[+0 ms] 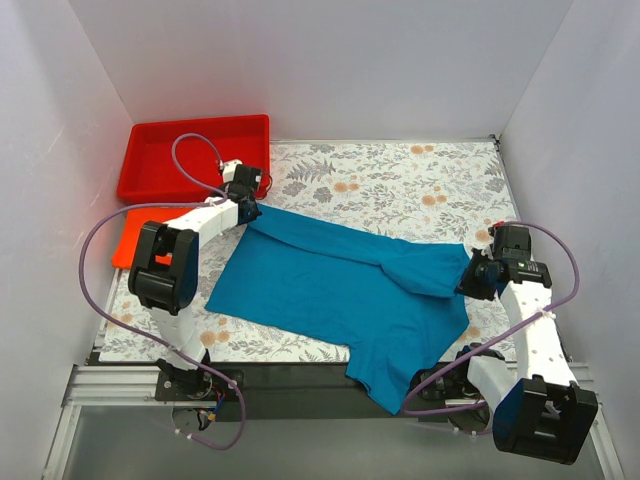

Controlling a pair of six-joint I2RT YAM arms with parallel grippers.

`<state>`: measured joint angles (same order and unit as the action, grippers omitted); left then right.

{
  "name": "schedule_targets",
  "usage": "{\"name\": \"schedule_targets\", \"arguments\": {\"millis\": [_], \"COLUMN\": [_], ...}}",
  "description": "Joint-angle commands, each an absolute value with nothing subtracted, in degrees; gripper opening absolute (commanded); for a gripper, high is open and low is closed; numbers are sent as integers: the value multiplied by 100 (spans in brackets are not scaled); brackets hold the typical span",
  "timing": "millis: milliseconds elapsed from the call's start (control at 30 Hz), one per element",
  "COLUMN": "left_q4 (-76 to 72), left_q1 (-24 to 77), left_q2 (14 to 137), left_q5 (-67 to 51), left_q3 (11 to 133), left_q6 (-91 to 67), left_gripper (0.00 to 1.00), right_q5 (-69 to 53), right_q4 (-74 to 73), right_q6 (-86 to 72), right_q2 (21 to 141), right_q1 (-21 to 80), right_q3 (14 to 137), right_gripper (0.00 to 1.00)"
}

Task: Fold and stack the t-shirts
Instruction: Fold the tshirt

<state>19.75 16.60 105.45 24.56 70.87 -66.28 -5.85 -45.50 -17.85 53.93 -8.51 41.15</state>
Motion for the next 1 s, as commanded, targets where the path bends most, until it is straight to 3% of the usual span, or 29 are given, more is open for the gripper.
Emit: {"name": "schedule_targets", "arguments": {"millis": [0, 367, 467, 500, 633, 800, 967], "left_q4": [2083, 2329, 2425, 2461, 2662, 2812, 2664], "left_q1": [1626, 1661, 1661, 1670, 1714, 1723, 1880], "left_q2": [10687, 11004, 11048, 11048, 10829, 10073, 9125], "left_q5": [2558, 2733, 2830, 2865, 3111, 3278, 2910], "left_q3": [7093, 7198, 7260, 7268, 7304, 7172, 6628], "left_q6": [-6741, -6838, -6838, -6829, -6794, -6776, -6803], "left_gripper": [0, 2, 5, 8, 27, 58, 64], "right_q5": [-712, -369, -431, -405, -71, -324, -1404], "right_q4": [-4649, -4649, -4641, -4641, -4641, -4176, -3508], "right_q6": [-1819, -1714, -1679, -1644, -1591, -1714, -1872], "right_q2": [5291, 5265, 5212, 5203, 5238, 5528, 5975], "right_q1": [-861, -905, -914, -905, -923, -949, -976], "right_q3": [3973, 4008, 4025, 4060, 4455, 4790, 4387], "right_gripper": [1, 2, 14, 27, 50, 52, 45]}}
